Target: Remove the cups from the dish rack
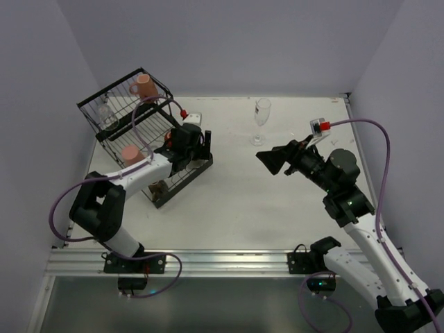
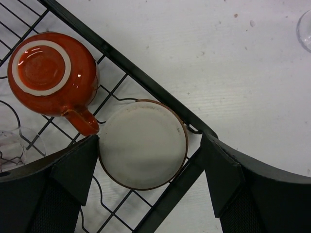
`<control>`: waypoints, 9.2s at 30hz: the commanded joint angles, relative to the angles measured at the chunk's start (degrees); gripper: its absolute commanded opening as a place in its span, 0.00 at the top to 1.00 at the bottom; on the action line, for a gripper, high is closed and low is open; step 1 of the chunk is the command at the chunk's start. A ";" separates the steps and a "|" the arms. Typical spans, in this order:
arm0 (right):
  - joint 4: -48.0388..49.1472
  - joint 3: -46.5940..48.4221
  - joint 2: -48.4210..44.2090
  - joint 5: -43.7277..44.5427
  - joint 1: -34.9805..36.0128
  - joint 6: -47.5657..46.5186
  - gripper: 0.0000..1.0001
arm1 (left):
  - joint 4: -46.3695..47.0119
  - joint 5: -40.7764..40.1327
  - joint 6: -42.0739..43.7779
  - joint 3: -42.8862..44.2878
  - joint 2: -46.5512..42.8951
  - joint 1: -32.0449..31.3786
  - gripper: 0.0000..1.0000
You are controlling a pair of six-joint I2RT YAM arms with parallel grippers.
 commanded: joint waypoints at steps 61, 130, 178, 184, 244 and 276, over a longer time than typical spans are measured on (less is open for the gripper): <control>39.62 -19.17 -3.30 -10.71 6.88 25.78 1.00 | 53.05 44.42 -33.41 -24.84 -29.77 -9.91 0.24; -46.80 66.44 72.63 30.00 -22.74 -16.61 0.32 | -20.34 -5.84 7.81 -11.83 -48.05 -9.65 0.00; 6.21 -7.30 3.62 -5.35 -2.44 5.99 0.21 | -12.09 -16.13 -14.51 -24.39 -27.92 2.66 0.43; 6.64 -5.98 4.67 -6.04 1.42 6.51 0.21 | -15.07 -16.22 -13.73 -21.77 -34.84 2.66 0.61; -20.23 7.81 13.02 15.57 7.78 -3.59 1.00 | -11.71 8.50 -3.82 -9.21 -50.68 -4.99 0.00; -36.68 48.86 66.72 29.20 -10.70 -19.24 1.00 | -15.16 -8.31 6.05 -15.96 -56.66 -4.81 0.00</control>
